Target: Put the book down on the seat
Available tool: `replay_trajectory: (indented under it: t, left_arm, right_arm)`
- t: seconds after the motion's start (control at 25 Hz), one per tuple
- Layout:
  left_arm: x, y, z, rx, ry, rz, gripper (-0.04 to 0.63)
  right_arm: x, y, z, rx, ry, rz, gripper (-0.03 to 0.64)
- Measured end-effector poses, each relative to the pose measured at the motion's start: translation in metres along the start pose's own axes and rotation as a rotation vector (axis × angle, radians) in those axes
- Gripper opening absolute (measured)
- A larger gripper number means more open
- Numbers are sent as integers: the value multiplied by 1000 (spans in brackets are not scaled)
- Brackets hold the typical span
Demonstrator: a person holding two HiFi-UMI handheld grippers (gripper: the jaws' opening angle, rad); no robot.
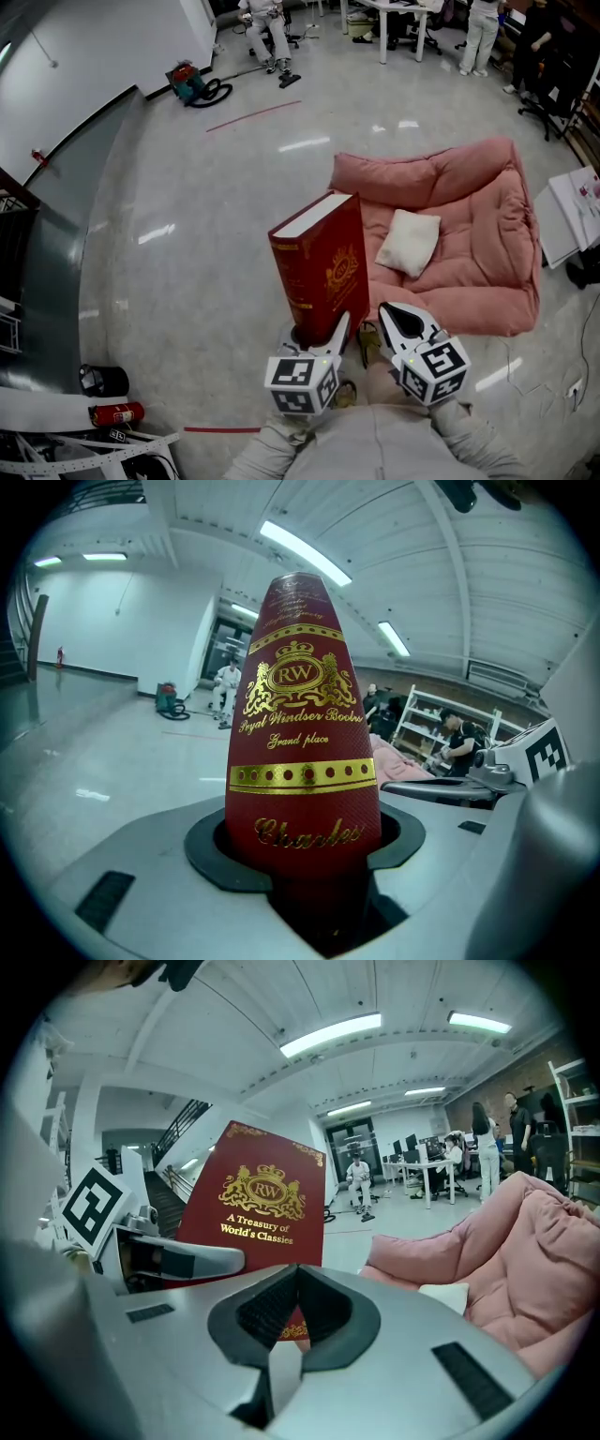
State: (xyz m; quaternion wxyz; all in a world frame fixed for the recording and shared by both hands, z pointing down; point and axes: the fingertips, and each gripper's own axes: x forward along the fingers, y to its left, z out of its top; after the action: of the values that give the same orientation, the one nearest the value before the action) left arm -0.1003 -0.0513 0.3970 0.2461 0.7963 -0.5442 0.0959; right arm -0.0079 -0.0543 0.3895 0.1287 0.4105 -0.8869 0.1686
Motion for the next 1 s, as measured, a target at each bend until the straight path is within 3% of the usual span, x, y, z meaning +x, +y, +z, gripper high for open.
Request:
replay_trajectory:
  t: [0.4, 1.0]
  left_arm:
    - [56, 18, 5, -13, 57, 14, 253]
    - [153, 49, -24, -39, 179, 39, 253]
  right_arm:
    - [54, -41, -3, 20, 102, 1, 6]
    - [112, -118, -27, 81, 196, -58, 5]
